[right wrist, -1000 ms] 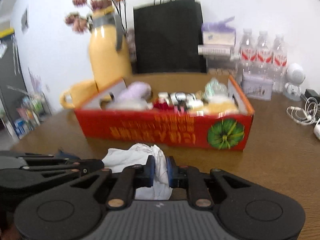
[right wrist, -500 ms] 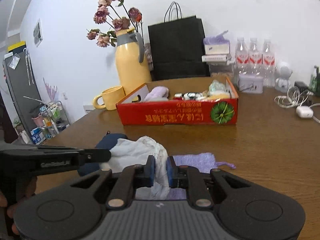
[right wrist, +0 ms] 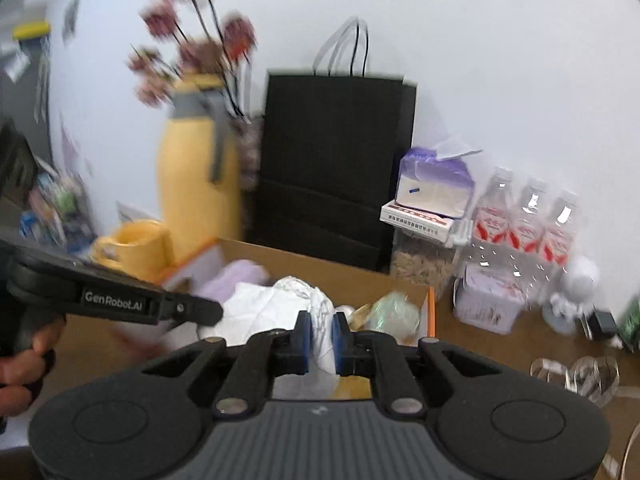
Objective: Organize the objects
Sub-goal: 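Carry the white cloth into the box and open both grippers, then withdraw both grippers from the box toward the purple pouch, then grasp the purple drawstring pouch with both grippers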
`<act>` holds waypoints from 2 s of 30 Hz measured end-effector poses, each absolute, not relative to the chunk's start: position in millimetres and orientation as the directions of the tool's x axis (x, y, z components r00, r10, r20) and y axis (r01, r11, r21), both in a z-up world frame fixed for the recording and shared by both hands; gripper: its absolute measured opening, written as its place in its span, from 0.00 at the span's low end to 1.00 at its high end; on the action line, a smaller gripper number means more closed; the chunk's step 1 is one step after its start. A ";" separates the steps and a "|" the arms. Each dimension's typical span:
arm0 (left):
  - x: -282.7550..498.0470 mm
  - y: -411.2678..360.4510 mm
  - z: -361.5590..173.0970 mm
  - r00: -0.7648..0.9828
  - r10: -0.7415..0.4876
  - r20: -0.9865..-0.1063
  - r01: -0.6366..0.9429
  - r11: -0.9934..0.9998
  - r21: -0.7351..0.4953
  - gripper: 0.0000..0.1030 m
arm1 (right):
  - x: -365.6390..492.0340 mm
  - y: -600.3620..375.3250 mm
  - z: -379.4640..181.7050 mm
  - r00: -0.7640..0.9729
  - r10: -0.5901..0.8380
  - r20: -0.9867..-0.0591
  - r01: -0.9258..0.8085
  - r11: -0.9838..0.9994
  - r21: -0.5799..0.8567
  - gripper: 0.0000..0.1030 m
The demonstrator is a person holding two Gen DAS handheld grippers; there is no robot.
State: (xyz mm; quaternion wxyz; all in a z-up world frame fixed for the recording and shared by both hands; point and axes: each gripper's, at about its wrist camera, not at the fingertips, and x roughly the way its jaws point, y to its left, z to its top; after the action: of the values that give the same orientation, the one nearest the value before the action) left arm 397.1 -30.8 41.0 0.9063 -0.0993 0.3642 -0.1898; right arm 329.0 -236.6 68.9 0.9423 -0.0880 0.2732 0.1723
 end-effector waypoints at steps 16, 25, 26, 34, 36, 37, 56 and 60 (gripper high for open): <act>476.3 13.3 5.1 0.714 -0.136 -0.687 0.143 0.989 -0.047 0.58 | 514.9 -149.3 -29.6 0.608 0.259 -0.750 -0.426 0.904 -0.034 0.21; 402.2 17.6 52.5 0.794 -0.128 -0.595 0.129 0.991 -0.041 0.67 | 452.1 -210.6 37.7 0.703 0.264 -0.660 -0.353 0.936 -0.002 0.47; 379.9 17.6 58.6 0.812 -0.137 -0.568 0.141 0.989 -0.037 0.72 | 432.9 -221.1 46.6 0.719 0.266 -0.642 -0.353 0.936 -0.008 0.49; 177.4 -3.9 49.7 0.846 -0.300 -0.440 0.290 0.953 -0.091 0.92 | 242.8 -275.5 52.1 0.769 0.335 -0.544 -0.389 0.921 0.017 0.64; 122.1 -12.5 35.8 0.832 -0.350 -0.432 0.351 0.933 -0.079 0.94 | 192.9 -281.3 35.6 0.774 0.322 -0.545 -0.379 0.925 0.009 0.67; 98.9 -16.8 28.5 0.829 -0.364 -0.425 0.365 0.927 -0.082 0.96 | 165.8 -285.0 23.7 0.767 0.314 -0.559 -0.369 0.929 0.016 0.69; 61.9 -50.9 -23.7 0.727 -0.350 -0.591 0.361 0.927 -0.104 0.96 | 67.8 -286.6 -49.6 0.711 0.222 -0.668 -0.296 0.955 0.003 0.61; 73.5 -52.3 -29.6 0.720 -0.348 -0.600 0.351 0.929 -0.118 0.96 | 89.3 -284.0 -54.6 0.674 0.199 -0.712 -0.244 0.969 0.040 0.41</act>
State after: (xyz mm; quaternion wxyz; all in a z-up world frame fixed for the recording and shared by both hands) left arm 73.5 -52.3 -29.6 0.9273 0.0018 0.3233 -0.1884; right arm 89.3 -284.0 -54.6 0.9143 -0.0291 0.3854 0.1210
